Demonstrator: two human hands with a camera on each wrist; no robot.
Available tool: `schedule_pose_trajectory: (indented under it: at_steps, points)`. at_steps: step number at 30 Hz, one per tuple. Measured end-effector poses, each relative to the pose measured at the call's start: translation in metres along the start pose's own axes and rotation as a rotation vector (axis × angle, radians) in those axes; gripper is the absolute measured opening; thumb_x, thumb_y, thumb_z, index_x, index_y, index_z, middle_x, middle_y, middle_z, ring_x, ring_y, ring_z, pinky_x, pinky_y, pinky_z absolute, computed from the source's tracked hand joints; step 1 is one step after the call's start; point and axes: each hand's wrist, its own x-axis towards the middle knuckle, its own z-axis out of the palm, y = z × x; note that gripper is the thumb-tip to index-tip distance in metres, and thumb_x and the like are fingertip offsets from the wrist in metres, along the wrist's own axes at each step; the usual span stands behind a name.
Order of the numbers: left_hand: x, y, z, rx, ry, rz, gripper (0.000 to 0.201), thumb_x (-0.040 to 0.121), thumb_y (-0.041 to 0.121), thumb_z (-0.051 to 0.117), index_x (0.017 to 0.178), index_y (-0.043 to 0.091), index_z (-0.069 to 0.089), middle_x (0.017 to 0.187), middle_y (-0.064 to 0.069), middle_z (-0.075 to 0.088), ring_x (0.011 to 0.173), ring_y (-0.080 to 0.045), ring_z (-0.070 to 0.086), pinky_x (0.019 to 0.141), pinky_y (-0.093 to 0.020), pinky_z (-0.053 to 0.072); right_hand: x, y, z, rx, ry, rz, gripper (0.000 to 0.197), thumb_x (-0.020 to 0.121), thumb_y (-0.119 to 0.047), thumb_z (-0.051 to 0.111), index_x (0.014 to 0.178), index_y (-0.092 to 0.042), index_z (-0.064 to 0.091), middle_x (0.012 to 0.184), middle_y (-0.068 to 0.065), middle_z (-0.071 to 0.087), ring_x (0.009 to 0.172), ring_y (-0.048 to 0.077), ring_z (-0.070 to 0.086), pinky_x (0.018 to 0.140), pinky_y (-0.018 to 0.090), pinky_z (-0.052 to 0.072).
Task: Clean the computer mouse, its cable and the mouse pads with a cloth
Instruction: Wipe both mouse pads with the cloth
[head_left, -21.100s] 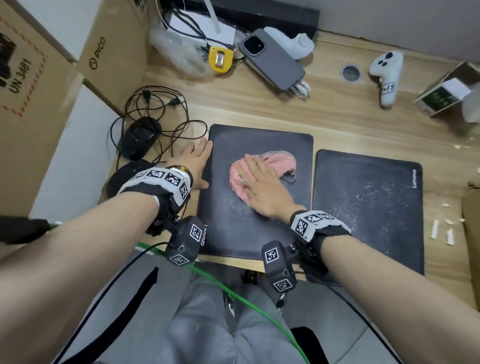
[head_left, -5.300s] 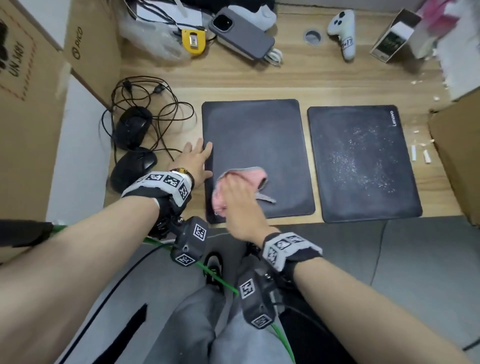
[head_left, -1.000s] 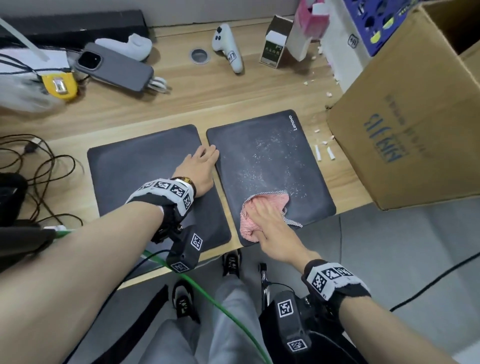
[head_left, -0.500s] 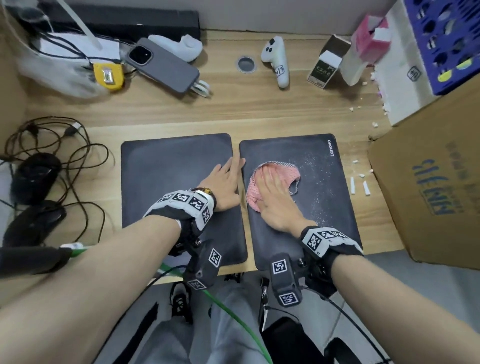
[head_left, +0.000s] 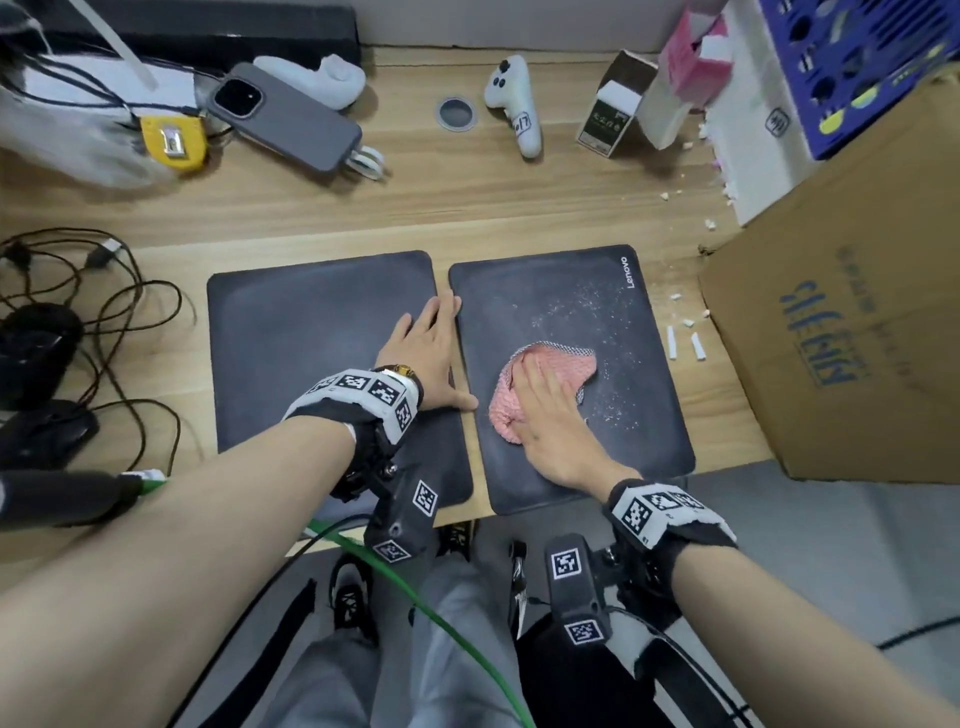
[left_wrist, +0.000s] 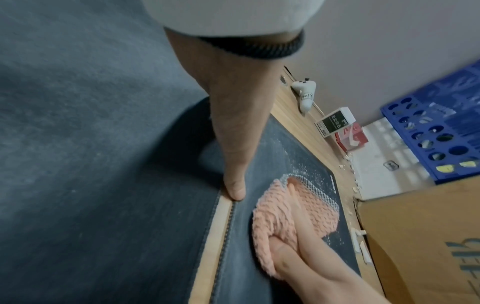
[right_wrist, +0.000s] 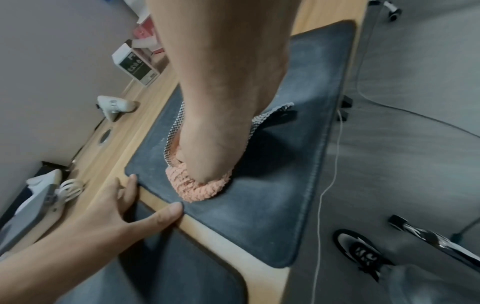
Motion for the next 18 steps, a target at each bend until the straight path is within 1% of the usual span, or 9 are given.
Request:
schedule_pose_trajectory:
  at_steps: [1, 3, 4, 6, 8, 10, 13, 16, 18]
  points:
    - [0.000, 0.000, 0.001, -0.012, 0.010, -0.010, 0.139, 0.063, 0.059, 0.078, 0.150, 0.009, -0.018, 0.161, -0.002, 0.000, 0.148, -0.014, -0.004, 0.121, -0.038, 0.000, -0.007, 0.002, 0.005, 0.007, 0.006, 0.014, 0.072, 0.099, -0.017, 0.039, 0.152, -0.011, -0.009, 0.160, 0.004, -0.016, 0.143, 0.013, -0.024, 0.119, 0.043, -0.010]
    - [0.001, 0.002, 0.002, -0.011, 0.017, -0.029, 0.145, 0.060, 0.059, 0.080, 0.148, 0.010, -0.024, 0.161, -0.004, 0.000, 0.149, -0.016, -0.004, 0.120, -0.040, 0.002, -0.015, 0.001, 0.011, 0.019, 0.022, 0.046, 0.072, 0.099, -0.017, 0.039, 0.152, -0.012, -0.009, 0.160, 0.002, -0.016, 0.139, 0.007, -0.026, 0.117, 0.038, -0.015]
    - [0.002, 0.004, 0.001, 0.005, 0.013, -0.044, 0.146, 0.059, 0.059, 0.080, 0.147, 0.010, -0.026, 0.161, -0.005, -0.003, 0.149, -0.019, -0.005, 0.120, -0.041, 0.003, -0.017, -0.001, 0.012, 0.021, 0.032, 0.059, 0.071, 0.099, -0.017, 0.039, 0.152, -0.013, -0.009, 0.160, 0.002, -0.017, 0.141, 0.008, -0.026, 0.114, 0.036, -0.016]
    - [0.004, 0.006, -0.002, 0.039, 0.008, -0.066, 0.149, 0.058, 0.060, 0.081, 0.146, 0.010, -0.028, 0.160, -0.005, -0.013, 0.148, -0.022, -0.011, 0.120, -0.044, 0.002, -0.017, -0.006, 0.015, -0.008, 0.046, 0.087, 0.072, 0.098, -0.017, 0.038, 0.152, -0.012, -0.010, 0.160, 0.002, -0.017, 0.145, 0.015, -0.023, 0.112, 0.034, -0.018]
    - [0.008, 0.008, -0.005, 0.087, 0.013, -0.061, 0.151, 0.056, 0.060, 0.082, 0.145, 0.010, -0.030, 0.159, -0.005, -0.022, 0.147, -0.022, -0.017, 0.120, -0.045, -0.001, -0.015, -0.009, 0.015, -0.048, 0.044, 0.111, 0.072, 0.098, -0.017, 0.036, 0.152, -0.012, -0.011, 0.160, 0.004, -0.018, 0.146, 0.019, -0.021, 0.112, 0.034, -0.018]
    - [0.012, 0.009, -0.007, 0.129, 0.000, -0.061, 0.154, 0.053, 0.063, 0.081, 0.144, 0.009, -0.031, 0.157, -0.006, -0.027, 0.145, -0.022, -0.022, 0.120, -0.046, -0.003, -0.011, -0.009, 0.012, -0.087, 0.023, 0.120, 0.071, 0.098, -0.019, 0.035, 0.152, -0.011, -0.012, 0.160, 0.004, -0.020, 0.146, 0.020, -0.022, 0.113, 0.035, -0.017]
    - [0.021, 0.007, -0.009, 0.166, -0.048, -0.068, 0.157, 0.050, 0.067, 0.080, 0.144, 0.007, -0.030, 0.155, -0.007, -0.032, 0.143, -0.021, -0.027, 0.119, -0.045, -0.006, 0.004, -0.010, -0.001, -0.128, 0.006, 0.109, 0.071, 0.099, -0.022, 0.033, 0.152, -0.010, -0.013, 0.160, 0.006, -0.020, 0.146, 0.021, -0.022, 0.112, 0.034, -0.018]
    - [0.028, 0.006, -0.010, 0.194, -0.093, -0.068, 0.157, 0.048, 0.071, 0.078, 0.145, 0.007, -0.028, 0.154, -0.009, -0.032, 0.142, -0.022, -0.029, 0.119, -0.046, -0.009, 0.030, -0.014, -0.017, -0.125, 0.003, 0.102, 0.071, 0.099, -0.023, 0.033, 0.152, -0.010, -0.013, 0.159, 0.006, -0.020, 0.146, 0.022, -0.022, 0.110, 0.033, -0.020]
    - [0.030, 0.004, -0.008, 0.185, -0.090, -0.065, 0.158, 0.047, 0.071, 0.078, 0.145, 0.006, -0.028, 0.154, -0.009, -0.032, 0.142, -0.022, -0.029, 0.118, -0.047, -0.009, 0.048, -0.016, -0.028, -0.135, -0.007, 0.111, 0.071, 0.099, -0.023, 0.033, 0.151, -0.010, -0.013, 0.159, 0.006, -0.021, 0.146, 0.022, -0.023, 0.112, 0.035, -0.019]
